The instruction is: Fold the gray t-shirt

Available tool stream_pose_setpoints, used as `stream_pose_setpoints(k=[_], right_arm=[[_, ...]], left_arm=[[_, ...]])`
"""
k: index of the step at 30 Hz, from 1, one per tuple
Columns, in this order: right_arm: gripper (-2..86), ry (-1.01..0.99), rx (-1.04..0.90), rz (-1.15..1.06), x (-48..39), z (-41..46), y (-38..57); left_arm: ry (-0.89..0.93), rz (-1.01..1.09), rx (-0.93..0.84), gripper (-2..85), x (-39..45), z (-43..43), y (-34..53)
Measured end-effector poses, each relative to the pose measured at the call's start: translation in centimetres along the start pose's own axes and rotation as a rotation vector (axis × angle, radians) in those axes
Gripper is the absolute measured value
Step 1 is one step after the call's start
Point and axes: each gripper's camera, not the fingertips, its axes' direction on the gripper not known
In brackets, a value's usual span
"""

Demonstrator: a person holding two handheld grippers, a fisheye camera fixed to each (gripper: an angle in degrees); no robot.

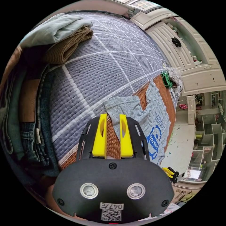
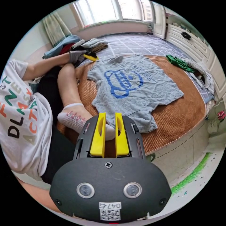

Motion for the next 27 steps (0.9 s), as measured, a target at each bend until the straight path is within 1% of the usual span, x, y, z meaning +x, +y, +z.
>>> stream_pose_setpoints(k=[2, 4, 6, 8, 11, 13, 14, 15, 17, 20, 22, 24, 25, 26, 27], right_arm=[[3.0, 0.006, -0.053, -0.075, -0.2, 0.5, -1.6], [3.2, 0.025, -0.137, -0.157, -0.4, 1.3, -3.1], [2.9, 0.046, -0.249, -0.24, -0.3, 2.4, -4.6], [1.9, 0.087, -0.301, -0.246, 0.2, 3.3, -5.3], [-0.2, 0.124, -0.323, -0.219, 0.9, 4.1, -6.0], [-0.5, 0.105, -0.243, -0.161, 1.7, 2.6, -5.8], [-0.5, 0.062, -0.202, -0.104, 2.6, 1.5, -5.4], [-0.4, 0.03, -0.183, -0.059, 3.5, 0.5, -4.8], [-0.3, 0.036, -0.183, -0.026, 4.4, -0.8, -3.3], [-0.4, 0.074, -0.245, 0.011, 5.5, -2.1, -0.6], [-0.7, 0.086, -0.324, 0.048, 6.2, -2.0, 0.9], [-0.4, 0.162, -0.419, 0.123, 6.9, -1.1, 2.2], [-0.2, 0.176, -0.416, 0.127, 6.8, -1.1, 2.2], [0.3, 0.198, -0.368, 0.119, 6.1, -1.3, 1.6], [0.6, 0.189, -0.265, 0.088, 5.0, -1.9, 0.4]], left_arm=[[-0.038, 0.016, 0.002, 3.8, -0.1, 0.2, 0.7], [0.0, 0.021, 0.014, 0.1, -0.5, 0.2, 1.7], [0.009, 0.023, 0.024, -0.6, -0.8, 0.1, 2.5], [-0.011, 0.036, 0.053, -0.8, -0.9, -0.5, 3.3], [-0.047, 0.069, 0.074, -1.0, -0.6, -1.2, 4.3], [-0.073, 0.085, 0.066, -1.0, -0.7, -0.9, 5.1], [-0.078, 0.088, 0.064, -1.0, -0.7, -0.9, 5.3], [-0.086, 0.093, 0.061, -1.0, -0.9, -0.7, 5.5], [-0.088, 0.092, 0.059, -1.0, -1.2, -0.5, 5.6], [-0.088, 0.09, 0.057, -1.0, -1.7, 0.1, 5.6], [-0.094, 0.096, 0.055, -0.9, -2.0, 0.5, 5.4], [-0.096, 0.099, 0.055, -0.8, -2.3, 0.7, 5.2], [-0.092, 0.1, 0.059, -0.7, -2.6, 0.8, 5.1], [-0.087, 0.099, 0.062, -0.5, -2.8, 0.8, 5.1], [-0.072, 0.096, 0.07, -0.2, -3.2, 0.6, 4.9]])
